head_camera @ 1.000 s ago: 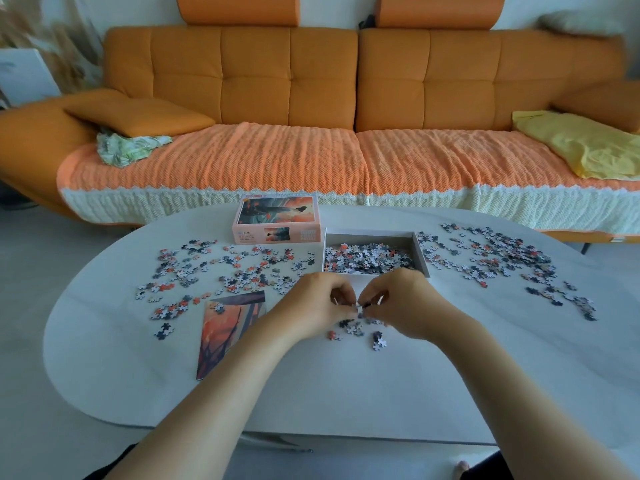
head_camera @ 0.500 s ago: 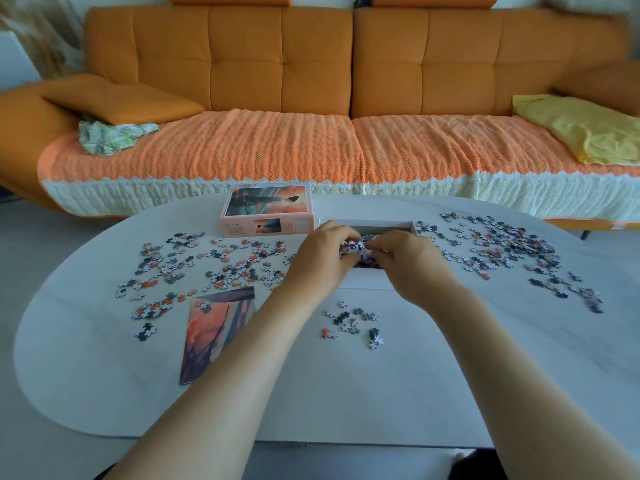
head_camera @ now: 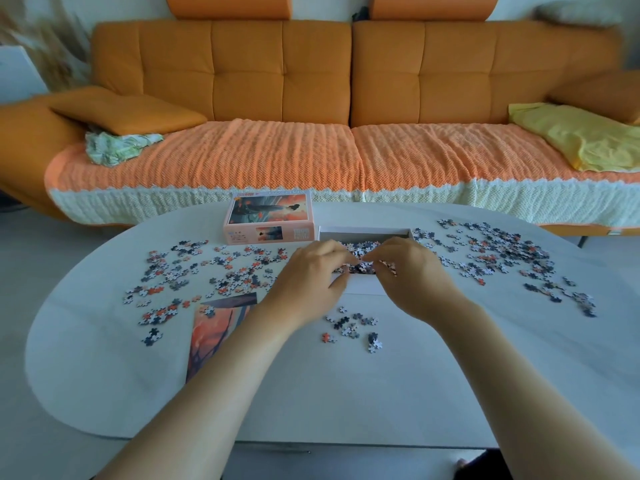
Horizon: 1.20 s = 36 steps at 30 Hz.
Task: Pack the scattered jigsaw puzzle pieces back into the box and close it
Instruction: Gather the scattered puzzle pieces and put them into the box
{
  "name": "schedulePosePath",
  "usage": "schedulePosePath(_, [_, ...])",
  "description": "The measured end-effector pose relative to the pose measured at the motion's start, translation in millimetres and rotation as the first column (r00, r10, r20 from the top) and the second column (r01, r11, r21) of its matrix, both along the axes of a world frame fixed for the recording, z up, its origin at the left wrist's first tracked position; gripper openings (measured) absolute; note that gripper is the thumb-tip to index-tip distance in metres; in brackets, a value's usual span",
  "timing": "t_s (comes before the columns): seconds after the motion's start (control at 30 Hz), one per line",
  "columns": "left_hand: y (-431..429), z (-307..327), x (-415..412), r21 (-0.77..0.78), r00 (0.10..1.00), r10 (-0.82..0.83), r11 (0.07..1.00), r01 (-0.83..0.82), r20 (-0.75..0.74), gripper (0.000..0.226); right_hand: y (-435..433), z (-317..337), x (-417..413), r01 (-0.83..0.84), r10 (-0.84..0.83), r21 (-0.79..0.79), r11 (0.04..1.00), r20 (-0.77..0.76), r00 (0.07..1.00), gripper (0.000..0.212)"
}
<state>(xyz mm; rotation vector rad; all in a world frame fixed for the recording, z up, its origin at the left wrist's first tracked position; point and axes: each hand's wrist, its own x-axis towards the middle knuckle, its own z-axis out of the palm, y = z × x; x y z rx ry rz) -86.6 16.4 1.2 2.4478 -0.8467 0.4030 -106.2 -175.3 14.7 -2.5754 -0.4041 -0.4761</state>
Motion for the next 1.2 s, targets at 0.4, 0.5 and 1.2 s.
schedulePosePath(0.4, [12.3,-19.2,-34.1,0.28,0.922,0.012,0.954,0.106,-0.388,0.064,4.2,1.6,-38.8,-0.171,0.003,-0.25,0.953,-0.557,0.831,0.057])
schedulePosePath(0.5, [8.4,-20.0,-38.2,0.237,0.922,-0.011,0.965,0.112,-0.388,0.048,8.8,-2.3,-39.1,-0.145,0.018,-0.206,0.968,-0.517,0.856,0.037])
schedulePosePath(1.2, [20.4,-12.2,-33.5,0.209,0.898,0.019,0.974,0.082,-0.44,0.038,15.5,-2.7,-39.2,-0.033,-0.049,-0.148,0.988,-0.513,0.857,0.034])
